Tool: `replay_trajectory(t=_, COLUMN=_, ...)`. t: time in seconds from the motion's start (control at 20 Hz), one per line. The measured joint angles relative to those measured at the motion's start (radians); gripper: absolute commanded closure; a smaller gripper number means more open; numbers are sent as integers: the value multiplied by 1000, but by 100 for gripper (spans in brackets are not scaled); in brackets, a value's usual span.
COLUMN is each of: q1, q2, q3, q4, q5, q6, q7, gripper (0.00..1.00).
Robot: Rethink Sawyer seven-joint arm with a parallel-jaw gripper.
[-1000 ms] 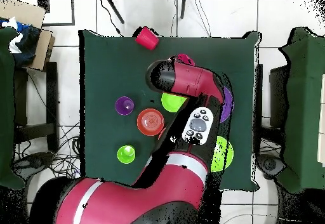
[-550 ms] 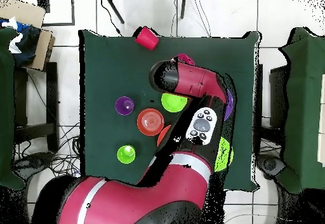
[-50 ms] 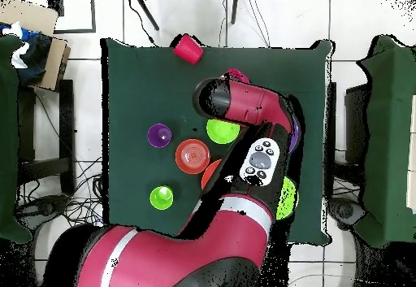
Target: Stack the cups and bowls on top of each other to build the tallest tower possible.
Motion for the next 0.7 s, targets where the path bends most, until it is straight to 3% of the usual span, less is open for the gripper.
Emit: replay_trajectory(t=0.7, q1=13, q2=29, q3=-2, q4=-2, q5=0, q6=0, q7=0, gripper=0)
